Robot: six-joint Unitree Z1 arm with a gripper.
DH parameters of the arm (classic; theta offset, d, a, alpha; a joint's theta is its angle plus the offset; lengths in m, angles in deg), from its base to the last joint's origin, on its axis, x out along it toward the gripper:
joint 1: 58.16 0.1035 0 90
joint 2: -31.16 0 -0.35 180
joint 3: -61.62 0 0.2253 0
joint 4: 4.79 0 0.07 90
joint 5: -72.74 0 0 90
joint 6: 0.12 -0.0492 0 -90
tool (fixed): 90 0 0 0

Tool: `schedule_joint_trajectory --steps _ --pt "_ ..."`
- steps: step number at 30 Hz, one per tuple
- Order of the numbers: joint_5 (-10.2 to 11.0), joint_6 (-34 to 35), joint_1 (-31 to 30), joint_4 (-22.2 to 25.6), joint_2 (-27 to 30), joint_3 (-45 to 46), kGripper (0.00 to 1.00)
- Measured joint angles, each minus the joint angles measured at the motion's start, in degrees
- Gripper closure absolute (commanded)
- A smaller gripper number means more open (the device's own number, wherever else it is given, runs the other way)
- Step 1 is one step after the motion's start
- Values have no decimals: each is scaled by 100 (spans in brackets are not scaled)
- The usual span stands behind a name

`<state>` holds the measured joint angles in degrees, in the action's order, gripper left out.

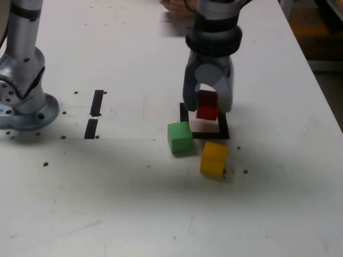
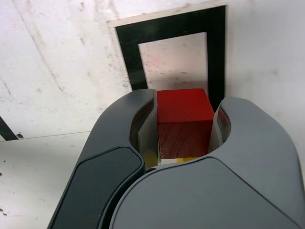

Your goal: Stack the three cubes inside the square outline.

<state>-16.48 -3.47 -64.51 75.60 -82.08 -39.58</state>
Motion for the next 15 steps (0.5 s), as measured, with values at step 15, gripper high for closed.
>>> schedule_joint_trajectory --steps 15 --pt "-303 32 256 -394 44 369 100"
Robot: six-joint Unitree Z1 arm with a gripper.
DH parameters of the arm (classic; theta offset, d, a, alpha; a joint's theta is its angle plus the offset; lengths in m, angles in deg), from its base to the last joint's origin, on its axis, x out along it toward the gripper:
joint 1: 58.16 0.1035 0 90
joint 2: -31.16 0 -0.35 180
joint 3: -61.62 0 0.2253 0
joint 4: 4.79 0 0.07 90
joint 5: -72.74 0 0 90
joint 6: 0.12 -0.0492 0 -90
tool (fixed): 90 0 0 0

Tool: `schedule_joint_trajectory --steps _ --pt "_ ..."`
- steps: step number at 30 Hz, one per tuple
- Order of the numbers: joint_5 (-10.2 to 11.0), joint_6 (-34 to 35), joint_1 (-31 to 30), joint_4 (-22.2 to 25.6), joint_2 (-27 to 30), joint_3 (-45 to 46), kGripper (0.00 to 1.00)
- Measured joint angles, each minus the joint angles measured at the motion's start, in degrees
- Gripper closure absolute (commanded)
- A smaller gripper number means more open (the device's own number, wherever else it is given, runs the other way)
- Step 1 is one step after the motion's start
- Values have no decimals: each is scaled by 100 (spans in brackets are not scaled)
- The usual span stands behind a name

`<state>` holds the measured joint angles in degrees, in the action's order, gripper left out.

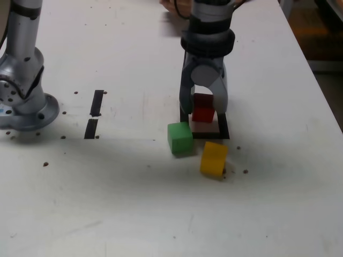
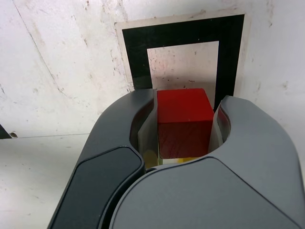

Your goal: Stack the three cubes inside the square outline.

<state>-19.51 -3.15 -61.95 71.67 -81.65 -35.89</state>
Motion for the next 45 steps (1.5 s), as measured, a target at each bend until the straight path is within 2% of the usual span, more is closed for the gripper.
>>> schedule_joint_trajectory --steps 11,18,21,26,29,34,45 --pt "-162 0 16 -366 -44 234 100" --pt "-181 0 16 -523 -44 351 98" --pt "-178 0 17 -566 -43 401 89" --pt "-224 0 44 -568 -42 509 59" --pt "-261 0 81 -537 -42 589 47" --pt "-266 -24 101 -560 -35 617 39" --pt "-224 -153 119 -714 -19 616 30"
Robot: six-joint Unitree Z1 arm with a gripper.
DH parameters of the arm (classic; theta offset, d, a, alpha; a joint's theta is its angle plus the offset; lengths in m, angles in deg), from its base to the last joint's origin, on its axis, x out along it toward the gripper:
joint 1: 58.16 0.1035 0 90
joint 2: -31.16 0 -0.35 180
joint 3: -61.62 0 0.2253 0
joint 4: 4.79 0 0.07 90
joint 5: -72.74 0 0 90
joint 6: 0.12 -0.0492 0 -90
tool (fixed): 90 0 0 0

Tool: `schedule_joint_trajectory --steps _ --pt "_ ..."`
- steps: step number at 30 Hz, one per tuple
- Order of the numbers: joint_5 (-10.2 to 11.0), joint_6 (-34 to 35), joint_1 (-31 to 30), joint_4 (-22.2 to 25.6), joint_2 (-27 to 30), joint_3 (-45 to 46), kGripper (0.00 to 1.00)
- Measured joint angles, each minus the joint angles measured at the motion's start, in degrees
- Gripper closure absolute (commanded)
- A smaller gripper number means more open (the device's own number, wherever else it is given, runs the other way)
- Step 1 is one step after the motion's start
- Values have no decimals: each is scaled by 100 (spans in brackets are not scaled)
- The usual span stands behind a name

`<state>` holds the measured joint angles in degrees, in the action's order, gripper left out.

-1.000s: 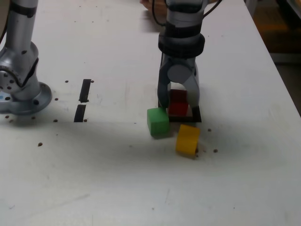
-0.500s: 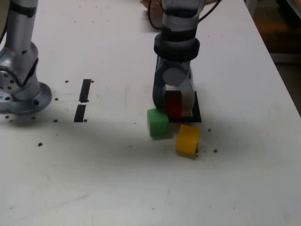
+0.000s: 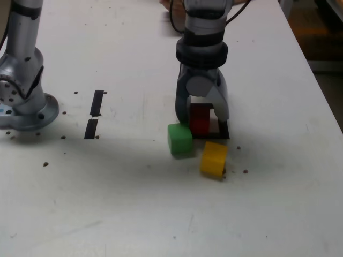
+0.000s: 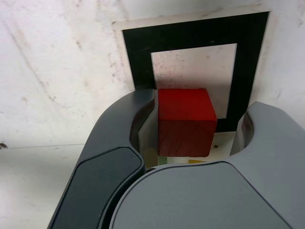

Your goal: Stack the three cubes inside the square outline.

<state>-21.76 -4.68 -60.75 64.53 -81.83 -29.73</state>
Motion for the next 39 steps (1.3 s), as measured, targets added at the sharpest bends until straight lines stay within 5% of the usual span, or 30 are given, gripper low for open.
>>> schedule_joint_trajectory --steps 19,29,39 --pt "230 -154 67 -145 135 44 19" --pt "394 -350 -5 104 860 113 13" --pt "456 -136 -730 400 1485 225 4"
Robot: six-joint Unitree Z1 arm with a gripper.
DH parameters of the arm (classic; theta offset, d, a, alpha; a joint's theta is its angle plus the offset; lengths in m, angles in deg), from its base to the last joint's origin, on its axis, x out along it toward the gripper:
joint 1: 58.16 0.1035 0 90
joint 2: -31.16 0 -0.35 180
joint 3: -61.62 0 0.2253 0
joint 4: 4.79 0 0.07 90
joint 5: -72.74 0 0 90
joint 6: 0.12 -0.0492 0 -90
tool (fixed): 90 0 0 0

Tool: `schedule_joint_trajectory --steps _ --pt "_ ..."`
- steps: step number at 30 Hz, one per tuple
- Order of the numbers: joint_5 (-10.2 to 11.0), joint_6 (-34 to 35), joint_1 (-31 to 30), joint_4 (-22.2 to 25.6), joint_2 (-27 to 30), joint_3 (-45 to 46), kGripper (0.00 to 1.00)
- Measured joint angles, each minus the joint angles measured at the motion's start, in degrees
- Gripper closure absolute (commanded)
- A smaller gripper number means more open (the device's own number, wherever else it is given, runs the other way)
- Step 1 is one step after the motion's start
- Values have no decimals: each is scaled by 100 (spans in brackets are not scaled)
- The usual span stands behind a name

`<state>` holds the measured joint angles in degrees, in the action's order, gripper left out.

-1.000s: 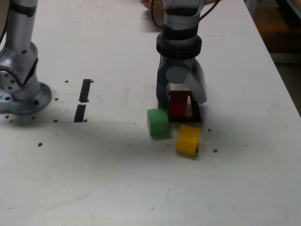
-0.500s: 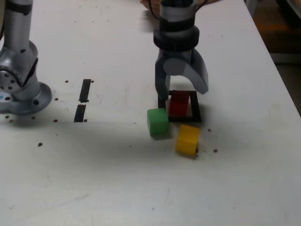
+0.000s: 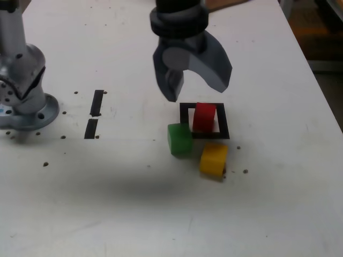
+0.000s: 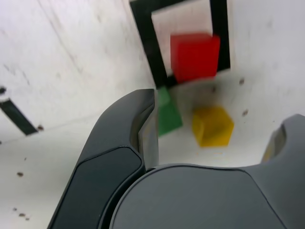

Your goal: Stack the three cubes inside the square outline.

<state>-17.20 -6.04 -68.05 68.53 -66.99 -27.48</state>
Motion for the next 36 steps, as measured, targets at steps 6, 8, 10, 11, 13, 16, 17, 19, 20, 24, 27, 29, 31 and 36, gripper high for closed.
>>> schedule_joint_trajectory --steps 6,8,10,11,13,16,17,19,20,24,27,29,31,36 --pt "-192 353 -348 98 167 352 4" --pt "-271 430 -399 103 231 496 4" --pt "-342 524 -414 103 278 670 4" --pt "-364 554 -417 102 286 742 4" --pt "-405 585 -423 94 304 837 4" --pt "-438 595 -423 30 344 885 4" --pt "-438 594 -424 6 344 871 4" --pt "-438 559 -466 -51 336 779 4" --pt "-438 540 -512 -68 326 703 4" --pt "-380 422 -830 -92 157 335 4" --pt "-355 284 -1090 -92 -94 19 4" --pt "-355 204 -1203 -92 -277 -150 4" --pt "-358 171 -1255 -92 -412 -224 5" --pt "-405 119 -1413 -97 -854 -480 5"
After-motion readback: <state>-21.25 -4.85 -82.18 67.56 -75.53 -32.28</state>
